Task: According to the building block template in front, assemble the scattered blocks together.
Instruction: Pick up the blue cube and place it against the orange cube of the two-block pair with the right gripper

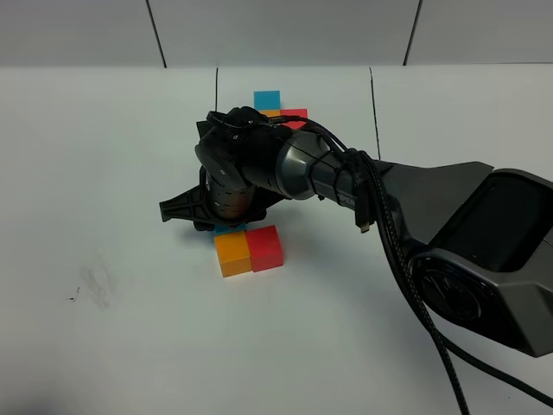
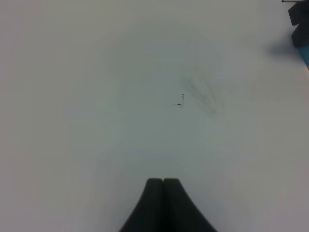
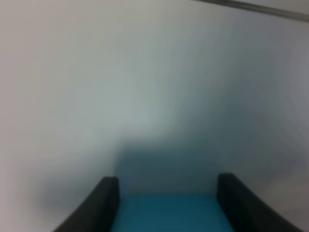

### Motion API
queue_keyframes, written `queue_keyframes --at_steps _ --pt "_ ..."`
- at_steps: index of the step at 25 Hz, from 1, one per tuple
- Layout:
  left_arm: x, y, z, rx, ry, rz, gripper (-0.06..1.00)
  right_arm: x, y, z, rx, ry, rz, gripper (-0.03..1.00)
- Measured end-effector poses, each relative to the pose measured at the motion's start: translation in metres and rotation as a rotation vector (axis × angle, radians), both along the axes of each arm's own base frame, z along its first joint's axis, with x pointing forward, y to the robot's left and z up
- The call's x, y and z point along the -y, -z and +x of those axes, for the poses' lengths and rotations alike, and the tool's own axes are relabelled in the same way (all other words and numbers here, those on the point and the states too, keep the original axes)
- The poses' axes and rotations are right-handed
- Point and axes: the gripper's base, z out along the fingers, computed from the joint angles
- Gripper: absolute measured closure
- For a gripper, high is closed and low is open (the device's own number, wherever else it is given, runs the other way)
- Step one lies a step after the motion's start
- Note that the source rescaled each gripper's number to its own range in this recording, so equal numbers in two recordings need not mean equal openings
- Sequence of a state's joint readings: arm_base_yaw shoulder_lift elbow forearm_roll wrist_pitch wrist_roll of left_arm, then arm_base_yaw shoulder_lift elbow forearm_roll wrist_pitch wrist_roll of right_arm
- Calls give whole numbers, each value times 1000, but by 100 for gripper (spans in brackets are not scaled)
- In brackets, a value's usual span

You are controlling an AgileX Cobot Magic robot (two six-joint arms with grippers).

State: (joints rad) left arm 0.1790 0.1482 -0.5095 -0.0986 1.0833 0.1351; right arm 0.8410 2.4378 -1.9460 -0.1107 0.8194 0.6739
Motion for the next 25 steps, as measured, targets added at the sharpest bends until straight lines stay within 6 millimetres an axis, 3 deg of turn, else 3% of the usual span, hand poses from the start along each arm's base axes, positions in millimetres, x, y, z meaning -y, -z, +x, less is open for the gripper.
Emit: queue_keyframes --at_steps 25 --pt "0 0 0 0 0 0 94 -5 2 -5 64 -204 -86 50"
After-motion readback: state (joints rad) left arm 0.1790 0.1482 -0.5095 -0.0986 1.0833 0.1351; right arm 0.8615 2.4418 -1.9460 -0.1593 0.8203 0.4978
